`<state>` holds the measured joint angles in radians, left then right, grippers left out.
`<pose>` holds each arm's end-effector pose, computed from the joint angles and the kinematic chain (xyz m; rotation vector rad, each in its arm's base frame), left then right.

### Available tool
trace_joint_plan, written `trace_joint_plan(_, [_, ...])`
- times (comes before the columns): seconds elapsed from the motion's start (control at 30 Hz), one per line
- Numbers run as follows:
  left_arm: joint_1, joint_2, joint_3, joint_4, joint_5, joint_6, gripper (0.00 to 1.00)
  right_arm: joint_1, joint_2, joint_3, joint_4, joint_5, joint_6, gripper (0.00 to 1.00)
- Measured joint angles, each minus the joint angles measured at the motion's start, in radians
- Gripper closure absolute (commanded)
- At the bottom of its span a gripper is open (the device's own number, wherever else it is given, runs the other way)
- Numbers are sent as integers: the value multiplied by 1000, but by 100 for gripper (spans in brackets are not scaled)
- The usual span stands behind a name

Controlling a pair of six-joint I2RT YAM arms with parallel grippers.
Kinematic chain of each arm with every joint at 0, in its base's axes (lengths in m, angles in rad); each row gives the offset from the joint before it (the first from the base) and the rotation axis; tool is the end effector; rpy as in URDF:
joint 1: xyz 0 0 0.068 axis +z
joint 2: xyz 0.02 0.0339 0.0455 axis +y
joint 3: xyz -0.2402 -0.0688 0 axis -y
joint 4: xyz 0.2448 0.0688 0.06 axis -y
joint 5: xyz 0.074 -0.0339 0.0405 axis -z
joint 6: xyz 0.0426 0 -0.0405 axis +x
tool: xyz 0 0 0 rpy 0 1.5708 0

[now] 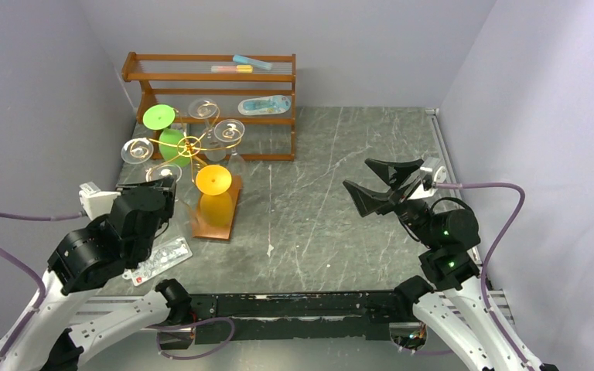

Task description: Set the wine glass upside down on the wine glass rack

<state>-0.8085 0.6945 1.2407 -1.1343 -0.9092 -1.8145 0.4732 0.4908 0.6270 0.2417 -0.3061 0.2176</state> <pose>0.0912 -0.0468 0.3901 -1.3727 1.4477 -0.7565 0.1268 0.0794 0.3617 -0.4296 1.1724 0.7839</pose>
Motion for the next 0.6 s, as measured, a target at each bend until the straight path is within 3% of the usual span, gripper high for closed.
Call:
trace_joint_plan(0.1, [0,-15,-6,-13,20,-5,64,0,-5,0,0,0,0,18])
trace_joint_plan(0.17, [0,-24,-7,-15,32,-5,48,0,-6,0,1,0,0,18])
trace_joint_plan(0.33, [0,-43,-7,-25,72,-7,25,0,-6,-2,0,0,3,18])
trace_joint_plan(0.6, [0,-69,7,-33,137,67,10,0,-1,-8,1,2,5,18])
